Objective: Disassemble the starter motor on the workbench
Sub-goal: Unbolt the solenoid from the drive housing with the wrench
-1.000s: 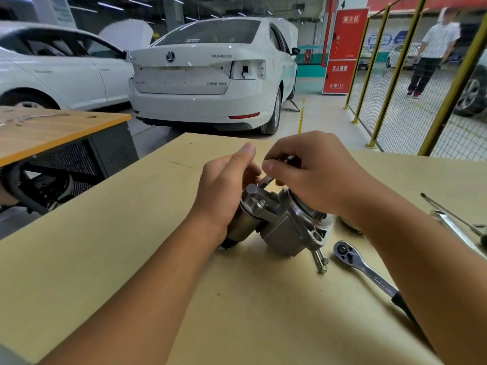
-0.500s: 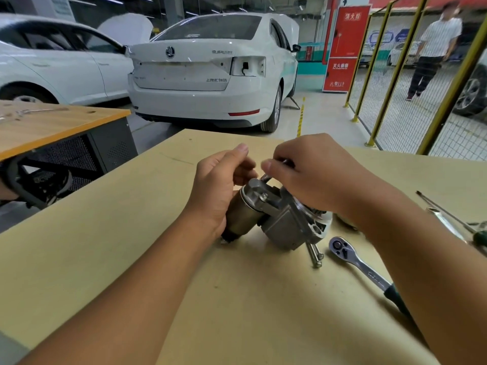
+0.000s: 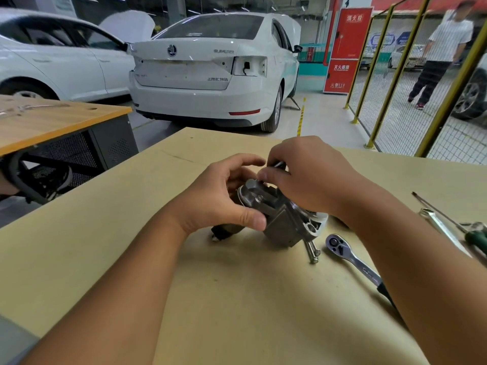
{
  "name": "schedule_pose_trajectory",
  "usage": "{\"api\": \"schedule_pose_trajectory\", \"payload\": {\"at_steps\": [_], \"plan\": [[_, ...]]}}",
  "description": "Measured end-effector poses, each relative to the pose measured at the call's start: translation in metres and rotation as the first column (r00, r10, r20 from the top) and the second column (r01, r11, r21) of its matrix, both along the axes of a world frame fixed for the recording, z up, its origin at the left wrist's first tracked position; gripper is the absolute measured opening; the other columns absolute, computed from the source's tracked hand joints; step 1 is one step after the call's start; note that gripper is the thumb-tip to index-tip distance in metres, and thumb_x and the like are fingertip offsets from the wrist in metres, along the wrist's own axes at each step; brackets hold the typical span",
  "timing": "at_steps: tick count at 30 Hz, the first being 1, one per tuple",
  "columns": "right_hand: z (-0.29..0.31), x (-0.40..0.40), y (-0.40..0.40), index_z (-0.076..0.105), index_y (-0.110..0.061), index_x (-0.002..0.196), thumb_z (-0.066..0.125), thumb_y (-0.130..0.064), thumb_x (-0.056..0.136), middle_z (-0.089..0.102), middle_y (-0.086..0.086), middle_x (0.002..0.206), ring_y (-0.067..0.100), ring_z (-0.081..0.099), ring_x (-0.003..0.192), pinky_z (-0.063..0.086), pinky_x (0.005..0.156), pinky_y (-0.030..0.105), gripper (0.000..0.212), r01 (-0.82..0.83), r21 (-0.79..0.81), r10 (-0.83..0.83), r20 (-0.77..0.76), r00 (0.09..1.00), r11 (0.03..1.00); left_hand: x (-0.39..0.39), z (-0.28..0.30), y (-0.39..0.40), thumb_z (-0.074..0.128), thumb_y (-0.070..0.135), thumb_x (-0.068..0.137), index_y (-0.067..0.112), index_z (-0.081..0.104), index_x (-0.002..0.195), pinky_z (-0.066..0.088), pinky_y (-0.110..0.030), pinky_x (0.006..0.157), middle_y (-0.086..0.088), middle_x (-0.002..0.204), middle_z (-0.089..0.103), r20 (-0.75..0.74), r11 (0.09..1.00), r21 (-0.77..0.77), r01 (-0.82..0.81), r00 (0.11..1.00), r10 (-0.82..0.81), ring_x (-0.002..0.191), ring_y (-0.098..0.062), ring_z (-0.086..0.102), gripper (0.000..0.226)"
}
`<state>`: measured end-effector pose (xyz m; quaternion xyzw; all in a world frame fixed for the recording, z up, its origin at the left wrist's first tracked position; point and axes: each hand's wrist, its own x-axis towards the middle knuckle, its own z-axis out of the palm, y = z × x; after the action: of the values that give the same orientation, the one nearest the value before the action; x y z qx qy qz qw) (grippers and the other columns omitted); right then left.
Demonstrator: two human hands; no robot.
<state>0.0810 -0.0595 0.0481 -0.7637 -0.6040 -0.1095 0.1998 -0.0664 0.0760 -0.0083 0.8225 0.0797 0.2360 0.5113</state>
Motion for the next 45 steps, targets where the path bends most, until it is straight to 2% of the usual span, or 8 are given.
{"api": "schedule_pose_trajectory", "payload": {"at_steps": [5,12,18,23,28,32,36,45], "plan": [[-0.001,0.003,0.002,0.071,-0.028,0.093,0.062,-0.052,0.093,0.066,-0.005,0.092,0.022,0.060,0.088,0.040,0.063,0.033,0.026,0.001,0.010,-0.001,-0.021,1.000,1.000,0.001,-0.007,0.001,0.101,0.020,0.052,0.028,0.069,0.106,0.062,-0.040,0.076,0.005,0.097,0.076,-0.250,0.988,0.135,-0.073,0.963,0.105,0.088,-0.014,0.074,0.063],[0.004,0.013,-0.002,0.074,-0.026,0.087,0.075,-0.035,0.087,0.068,-0.014,0.083,0.009,0.062,0.082,0.056,0.076,0.038,0.009,-0.089,0.039,0.095,-0.200,0.975,0.995,0.007,-0.016,-0.007,0.096,0.010,0.057,0.016,0.070,0.093,0.052,-0.019,0.065,0.006,0.081,0.074,-0.089,0.997,0.046,-0.069,0.993,0.073,0.074,-0.007,0.068,0.045],[0.003,0.014,-0.001,0.070,-0.027,0.091,0.062,-0.037,0.097,0.065,-0.014,0.081,0.007,0.061,0.079,0.053,0.073,0.036,0.014,-0.145,0.072,0.158,-0.226,0.961,0.987,0.014,-0.019,-0.014,0.097,0.048,0.047,0.011,0.066,0.092,0.052,-0.030,0.070,0.005,0.080,0.070,0.025,0.995,0.055,-0.081,0.997,0.080,0.076,-0.012,0.065,0.066],[0.005,0.016,-0.004,0.067,-0.038,0.086,0.076,-0.029,0.086,0.065,-0.013,0.077,0.000,0.061,0.070,0.048,0.064,0.028,0.013,-0.167,0.126,0.196,-0.271,0.942,0.978,0.016,-0.019,-0.021,0.083,0.082,0.055,0.008,0.060,0.109,0.057,-0.051,0.081,-0.013,0.095,0.072,0.114,0.993,0.079,-0.086,0.991,0.077,0.093,-0.038,0.069,0.094],[0.006,0.014,-0.004,0.067,-0.042,0.081,0.077,-0.033,0.084,0.065,-0.018,0.076,-0.004,0.061,0.072,0.045,0.064,0.025,0.013,-0.142,0.135,0.177,-0.300,0.937,0.981,0.019,-0.022,-0.024,0.076,0.053,0.080,0.018,0.063,0.103,0.056,-0.051,0.073,-0.003,0.087,0.068,0.138,0.982,0.106,-0.153,0.981,0.138,0.082,-0.026,0.066,0.044],[0.003,0.010,0.001,0.070,-0.035,0.092,0.063,-0.039,0.094,0.069,-0.012,0.083,0.009,0.066,0.078,0.057,0.075,0.040,0.008,-0.109,0.110,0.132,-0.226,0.965,0.988,0.021,-0.023,-0.026,0.072,0.046,0.081,0.015,0.061,0.099,0.055,-0.054,0.072,-0.006,0.085,0.067,0.148,0.976,0.114,-0.188,0.974,0.171,0.082,-0.032,0.065,0.037],[0.010,0.013,-0.004,0.067,-0.040,0.090,0.076,-0.026,0.087,0.069,-0.013,0.082,0.002,0.065,0.078,0.056,0.077,0.034,0.017,-0.152,0.083,0.170,-0.286,0.943,0.985,0.022,-0.022,-0.027,0.071,0.045,0.079,0.026,0.059,0.092,0.056,-0.052,0.069,0.004,0.080,0.066,0.128,0.973,0.121,-0.196,0.975,0.180,0.075,-0.019,0.065,0.026],[0.015,0.012,0.004,0.067,-0.031,0.095,0.064,-0.035,0.096,0.065,-0.010,0.073,0.007,0.063,0.072,0.044,0.059,0.023,0.005,-0.100,-0.015,0.095,-0.190,0.977,0.995,0.020,-0.021,-0.029,0.090,0.055,0.057,0.018,0.062,0.104,0.059,-0.056,0.082,0.000,0.094,0.075,0.088,0.970,0.113,-0.215,0.975,0.206,0.091,-0.027,0.073,0.066]]}}
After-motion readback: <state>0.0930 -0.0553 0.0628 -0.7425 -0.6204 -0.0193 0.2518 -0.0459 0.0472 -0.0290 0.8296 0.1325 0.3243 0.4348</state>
